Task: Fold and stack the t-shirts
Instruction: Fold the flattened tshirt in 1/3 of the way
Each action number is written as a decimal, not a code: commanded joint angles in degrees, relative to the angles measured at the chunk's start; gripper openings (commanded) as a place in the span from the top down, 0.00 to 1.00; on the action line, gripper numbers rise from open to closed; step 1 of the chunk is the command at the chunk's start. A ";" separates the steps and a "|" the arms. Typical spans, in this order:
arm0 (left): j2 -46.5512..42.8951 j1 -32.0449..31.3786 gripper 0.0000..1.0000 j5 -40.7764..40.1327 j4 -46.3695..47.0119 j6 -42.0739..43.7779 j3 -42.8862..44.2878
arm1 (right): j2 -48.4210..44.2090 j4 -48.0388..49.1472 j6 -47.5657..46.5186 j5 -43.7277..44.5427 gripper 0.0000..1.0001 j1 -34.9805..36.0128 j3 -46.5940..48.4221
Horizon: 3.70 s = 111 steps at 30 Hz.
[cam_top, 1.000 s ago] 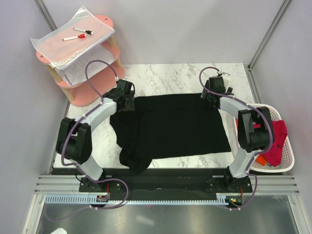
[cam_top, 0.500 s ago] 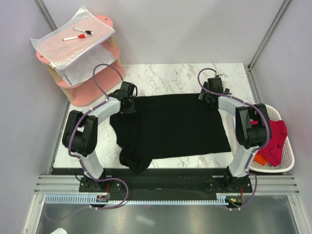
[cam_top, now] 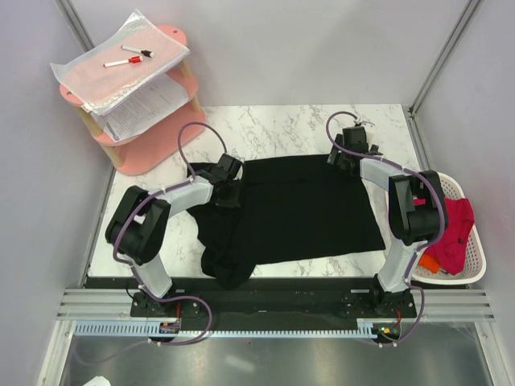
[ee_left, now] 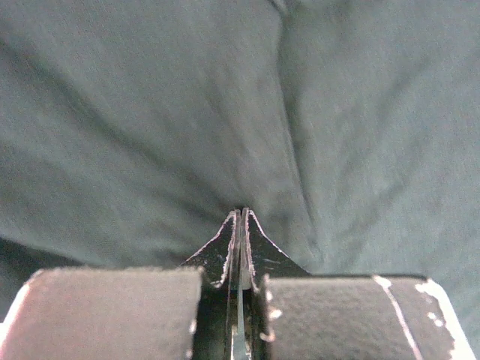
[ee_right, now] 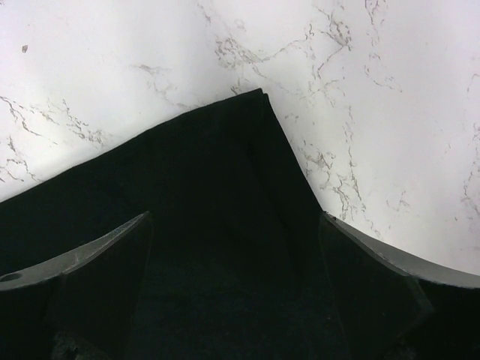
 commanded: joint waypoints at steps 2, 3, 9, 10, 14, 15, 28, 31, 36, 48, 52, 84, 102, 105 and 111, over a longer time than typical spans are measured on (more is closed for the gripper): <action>-10.98 -0.30 0.98 -5.08 -0.53 -2.39 -1.74 | -3.83 1.94 -1.44 -3.02 0.02 0.19 1.21; -11.86 0.13 0.98 -6.15 -1.06 -2.21 -1.21 | -4.27 2.98 -1.53 -3.90 0.03 0.19 0.86; -11.00 5.14 0.98 -11.78 -7.30 -2.03 3.88 | -7.79 3.70 -4.07 -8.91 0.55 4.57 -1.17; -10.56 5.76 0.98 -12.13 -8.00 -2.38 4.32 | -8.14 3.09 -4.60 -8.66 1.00 5.63 -1.08; -9.94 6.99 0.98 -9.69 -8.89 -4.05 2.14 | -6.39 0.01 -6.63 -8.74 1.00 10.29 0.76; -10.29 6.99 0.98 -9.24 -9.06 -4.40 1.35 | -5.69 -1.56 -7.06 -9.35 1.00 11.34 1.37; -17.77 6.64 0.98 -5.11 -9.15 -10.82 -12.46 | 8.36 -1.93 -6.36 -12.70 1.00 12.32 10.06; -12.68 6.64 0.98 -6.50 -8.89 -11.43 -11.32 | 12.05 -2.28 -6.28 -11.82 1.00 12.32 13.14; -4.24 6.99 0.98 -8.71 -8.63 -11.79 -7.81 | 16.28 -5.61 -6.98 -7.35 1.00 12.32 17.54; 4.47 13.93 0.98 -15.39 -15.48 -9.25 8.44 | 23.22 -13.35 -5.49 -2.41 1.00 8.45 29.58; 6.05 17.53 0.98 -16.71 -16.44 -7.49 13.37 | 24.46 -13.53 -5.05 -3.29 1.00 7.14 30.91; 2.54 6.12 0.98 -7.83 -12.67 -7.66 6.35 | 11.72 -11.77 -7.07 -13.66 1.00 9.95 24.76; 8.96 10.42 0.98 -10.99 -12.58 -8.89 7.05 | 16.81 -18.09 -6.02 -12.79 1.00 10.74 21.15; 9.48 12.26 0.98 -12.49 -13.72 -8.71 8.80 | 18.92 -18.71 -5.66 -12.08 1.00 10.82 22.29; 11.86 14.90 0.98 -14.07 -15.22 -7.92 12.93 | 19.63 -18.80 -5.31 -11.29 1.00 10.74 23.26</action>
